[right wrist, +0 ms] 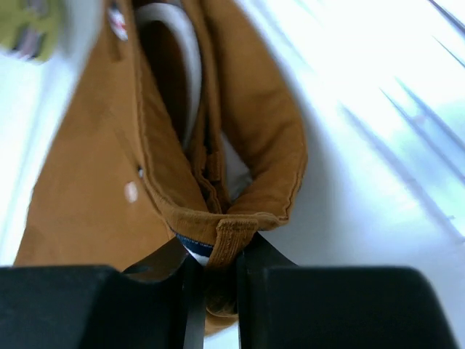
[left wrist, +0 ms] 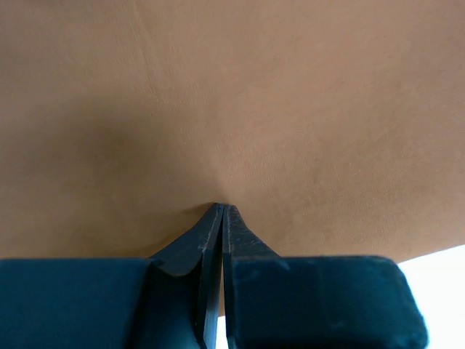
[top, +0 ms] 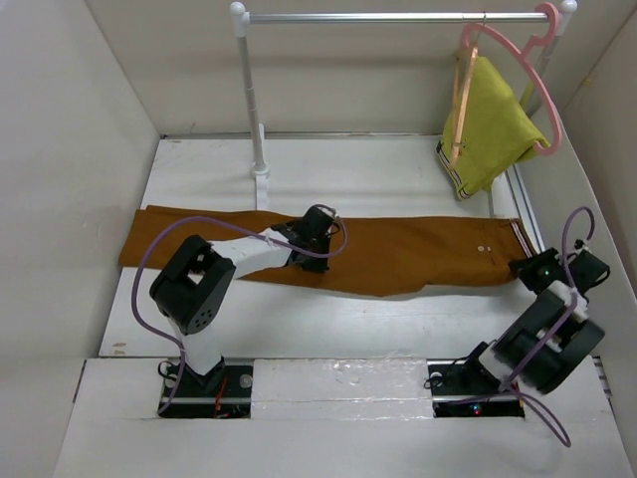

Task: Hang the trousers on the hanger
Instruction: Fold the trousers at the center of the board.

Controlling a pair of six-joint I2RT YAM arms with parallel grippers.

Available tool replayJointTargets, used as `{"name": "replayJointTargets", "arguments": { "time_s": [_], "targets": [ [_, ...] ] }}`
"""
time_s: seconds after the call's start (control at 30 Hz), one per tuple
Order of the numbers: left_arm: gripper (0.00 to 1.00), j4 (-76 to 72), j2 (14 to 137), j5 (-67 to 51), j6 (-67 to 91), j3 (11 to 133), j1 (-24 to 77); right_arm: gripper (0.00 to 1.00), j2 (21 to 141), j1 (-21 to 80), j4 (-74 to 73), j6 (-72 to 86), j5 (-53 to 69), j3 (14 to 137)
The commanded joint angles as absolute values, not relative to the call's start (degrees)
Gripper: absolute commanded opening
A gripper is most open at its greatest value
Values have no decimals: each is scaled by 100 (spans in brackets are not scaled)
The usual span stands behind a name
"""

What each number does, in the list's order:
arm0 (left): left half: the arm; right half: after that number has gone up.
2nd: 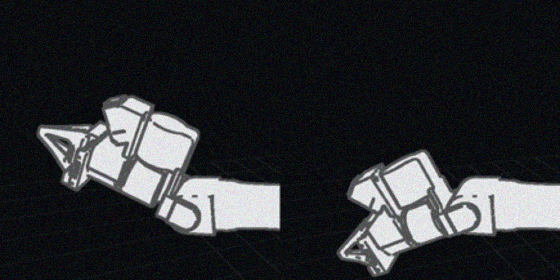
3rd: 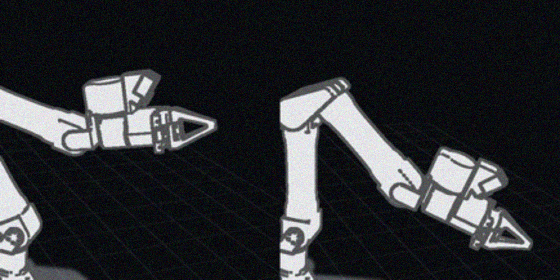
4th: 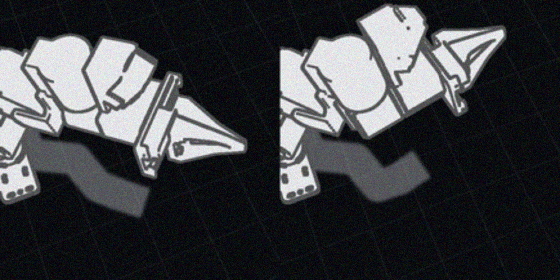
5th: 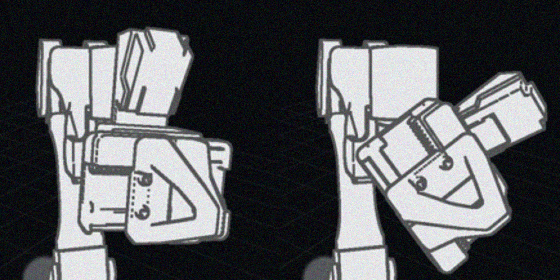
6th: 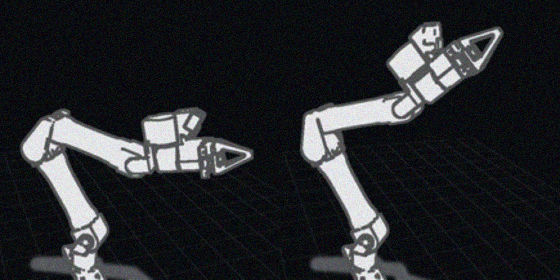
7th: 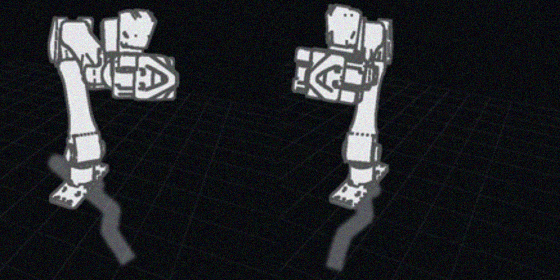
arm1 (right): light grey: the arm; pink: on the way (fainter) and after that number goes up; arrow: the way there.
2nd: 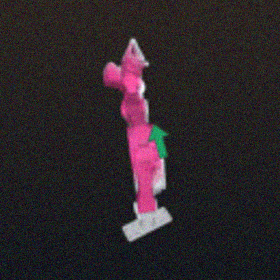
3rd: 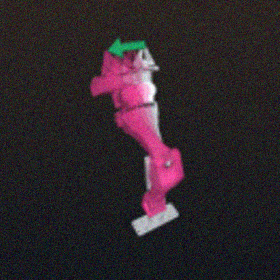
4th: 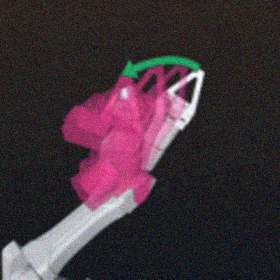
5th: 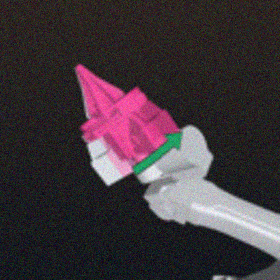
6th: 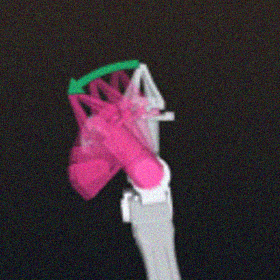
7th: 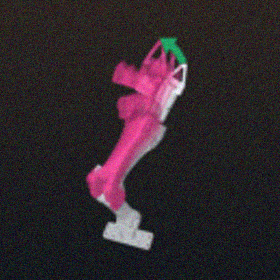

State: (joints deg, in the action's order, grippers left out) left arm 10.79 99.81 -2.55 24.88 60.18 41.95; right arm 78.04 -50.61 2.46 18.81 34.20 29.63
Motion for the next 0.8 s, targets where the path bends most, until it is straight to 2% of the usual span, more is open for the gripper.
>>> {"name": "replayJointTargets", "arguments": {
  "time_s": [0.0, 0.13, 0.3, 0.47, 0.57, 0.73, 0.77],
  "targets": [
    [0, 1116, 9975, -62, 2426, 5810, 4201, 0, 6265, -4528, -542, 1547, 3552, 3207],
    [0, 1134, 10002, -62, 2470, 5730, 4201, 0, 4855, -3386, -2375, 1416, 2692, 3909],
    [0, 1029, 10037, -184, 2505, 5555, 4201, 0, 4308, -1622, -3480, 1633, 2005, 5033],
    [0, 747, 10168, -448, 2601, 5414, 4402, 0, 3937, -634, -4560, 1890, 1230, 6054],
    [0, 817, 10292, -282, 2759, 5563, 4735, 0, 4016, -133, -4702, 1872, 1458, 6389],
    [0, 852, 10502, 167, 3233, 5835, 5352, 0, 4499, 658, -4002, 1854, 1941, 6881],
    [0, 913, 10781, 158, 3522, 6097, 5544, 0, 4691, 1103, -3869, 1767, 1960, 7369]
  ]
}}
